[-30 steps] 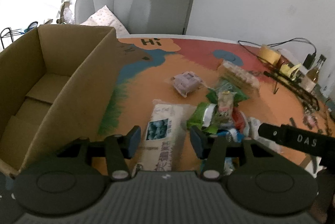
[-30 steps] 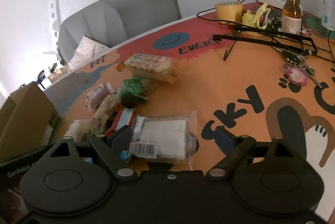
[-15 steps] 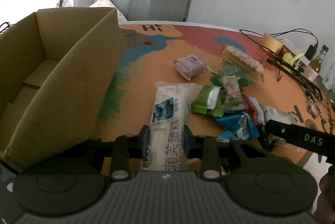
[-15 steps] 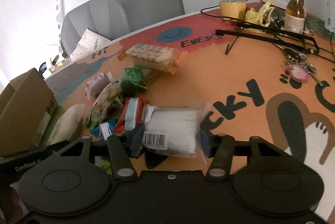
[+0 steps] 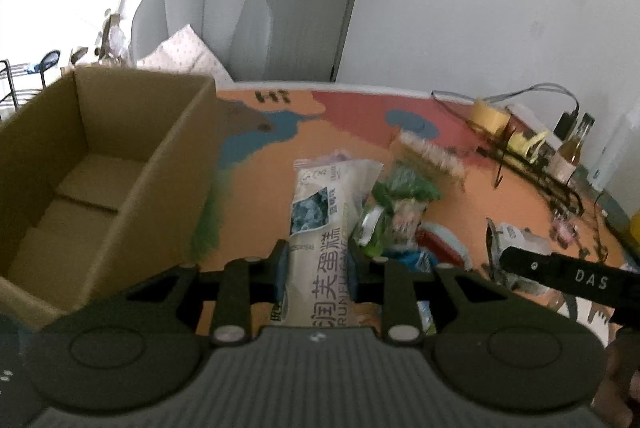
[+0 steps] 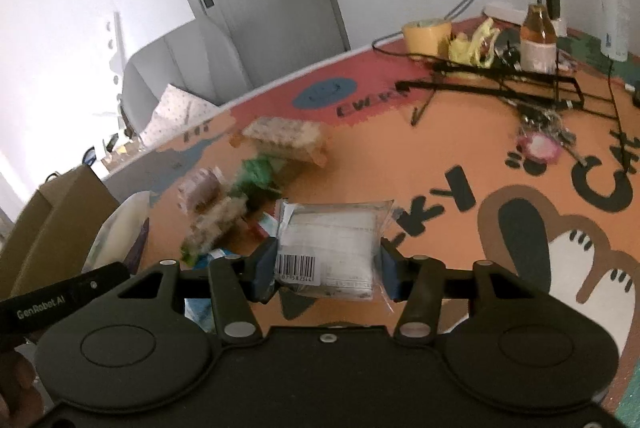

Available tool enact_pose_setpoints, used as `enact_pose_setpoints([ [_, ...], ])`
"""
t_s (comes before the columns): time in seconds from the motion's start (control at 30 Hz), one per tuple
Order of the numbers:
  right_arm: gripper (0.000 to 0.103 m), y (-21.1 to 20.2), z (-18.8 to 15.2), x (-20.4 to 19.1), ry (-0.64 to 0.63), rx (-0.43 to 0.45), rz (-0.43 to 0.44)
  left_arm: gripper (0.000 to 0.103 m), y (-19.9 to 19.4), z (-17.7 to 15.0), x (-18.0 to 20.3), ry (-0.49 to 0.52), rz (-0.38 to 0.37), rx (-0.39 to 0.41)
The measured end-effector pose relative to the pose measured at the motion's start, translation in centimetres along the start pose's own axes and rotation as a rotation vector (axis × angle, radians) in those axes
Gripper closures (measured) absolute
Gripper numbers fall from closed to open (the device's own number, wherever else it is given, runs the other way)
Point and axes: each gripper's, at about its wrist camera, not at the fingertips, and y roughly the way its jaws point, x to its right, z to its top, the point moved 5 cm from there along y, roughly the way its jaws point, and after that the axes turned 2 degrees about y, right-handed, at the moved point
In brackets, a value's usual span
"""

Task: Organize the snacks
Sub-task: 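Lift the white bread bag with the left tool while the right tool carries the clear pack toward the box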

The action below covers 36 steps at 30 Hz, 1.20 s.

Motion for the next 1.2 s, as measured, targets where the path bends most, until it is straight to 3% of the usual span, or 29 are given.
enact_pose_setpoints([
  [0.37, 0.053, -1.2, 1.5, -4.1, -0.034, 0.033, 0.102, 0.076, -3.1, 2.6, -0.8, 0.002, 0.005, 0.081],
  [0.7, 0.053, -1.4, 2.4, -8.9, -0.068, 0.044, 0.198, 0.076, -6.3, 4.9, -4.5, -0.027, 0.074, 0.157],
  [1.2, 0.053, -0.8, 1.8, -15.6, -0.143, 0.033, 0.278, 0.076, -7.1, 4.8, -10.8, -0.098, 0.156, 0.142],
])
